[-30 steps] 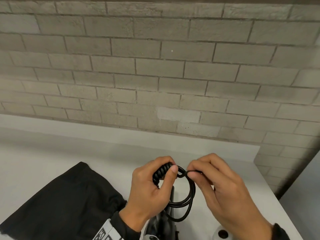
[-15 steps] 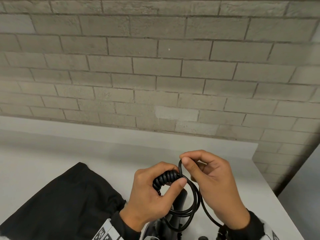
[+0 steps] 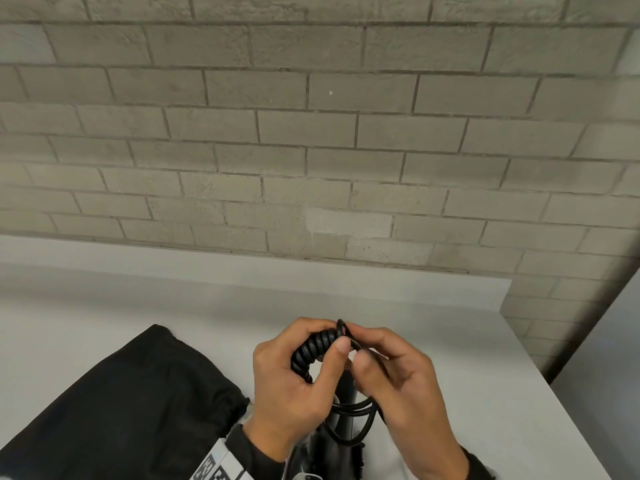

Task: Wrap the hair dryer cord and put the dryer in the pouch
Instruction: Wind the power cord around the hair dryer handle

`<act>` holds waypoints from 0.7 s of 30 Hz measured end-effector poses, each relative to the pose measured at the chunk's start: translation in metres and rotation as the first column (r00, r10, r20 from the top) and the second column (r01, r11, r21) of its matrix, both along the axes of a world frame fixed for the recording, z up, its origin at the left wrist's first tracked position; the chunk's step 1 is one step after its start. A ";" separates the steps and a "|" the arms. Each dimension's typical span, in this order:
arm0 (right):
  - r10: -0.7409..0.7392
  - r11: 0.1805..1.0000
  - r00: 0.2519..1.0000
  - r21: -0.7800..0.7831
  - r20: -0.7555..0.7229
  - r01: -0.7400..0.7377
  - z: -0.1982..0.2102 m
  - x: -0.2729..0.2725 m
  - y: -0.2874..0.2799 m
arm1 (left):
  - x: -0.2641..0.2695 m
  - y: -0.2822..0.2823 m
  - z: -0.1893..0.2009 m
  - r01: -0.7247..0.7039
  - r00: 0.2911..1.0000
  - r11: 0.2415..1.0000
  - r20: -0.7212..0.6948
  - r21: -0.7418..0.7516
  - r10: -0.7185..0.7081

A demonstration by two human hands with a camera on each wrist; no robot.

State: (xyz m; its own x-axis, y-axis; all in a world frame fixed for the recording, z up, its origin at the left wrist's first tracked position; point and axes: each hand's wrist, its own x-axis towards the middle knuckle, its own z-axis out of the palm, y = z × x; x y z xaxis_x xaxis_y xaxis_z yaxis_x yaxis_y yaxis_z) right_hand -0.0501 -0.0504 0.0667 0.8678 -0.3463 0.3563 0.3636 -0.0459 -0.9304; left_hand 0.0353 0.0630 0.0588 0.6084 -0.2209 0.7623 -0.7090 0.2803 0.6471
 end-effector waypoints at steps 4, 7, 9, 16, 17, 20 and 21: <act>-0.041 0.991 0.998 -0.126 -0.051 0.034 -0.008 -0.001 0.000 | 0.001 0.000 0.000 -0.047 0.999 0.999 -0.026 -0.021 0.046; -0.062 0.984 0.997 -0.170 -0.036 0.055 -0.005 -0.001 -0.002 | 0.004 0.002 0.001 -0.092 0.996 0.995 -0.010 0.025 0.092; -0.054 0.979 0.998 -0.198 -0.024 0.049 -0.001 -0.002 -0.006 | 0.006 0.003 0.001 -0.077 0.997 0.994 -0.016 0.073 0.079; -0.116 0.916 0.993 -0.388 -0.001 0.107 0.000 -0.002 -0.021 | 0.008 0.011 0.017 0.125 0.986 0.934 -0.146 0.334 -0.080; -0.133 0.904 0.991 -0.408 0.012 0.126 0.000 -0.002 -0.023 | 0.008 0.011 0.019 0.150 0.983 0.919 -0.155 0.364 -0.098; -0.168 0.874 0.984 -0.453 0.053 0.173 -0.001 0.000 -0.024 | 0.007 0.011 0.023 0.184 0.974 0.913 -0.195 0.363 -0.119; -0.176 0.868 0.982 -0.459 0.069 0.188 -0.001 0.000 -0.023 | 0.005 0.010 0.023 0.192 0.968 0.921 -0.219 0.340 -0.121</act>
State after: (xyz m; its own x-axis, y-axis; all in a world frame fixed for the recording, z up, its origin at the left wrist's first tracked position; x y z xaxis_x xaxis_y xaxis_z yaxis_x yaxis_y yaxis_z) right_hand -0.0499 -0.0731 0.0653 0.7943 -0.2884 0.5347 0.3293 -0.5352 -0.7779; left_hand 0.0405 0.0732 0.0823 0.6691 -0.5601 0.4885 -0.5284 0.1037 0.8426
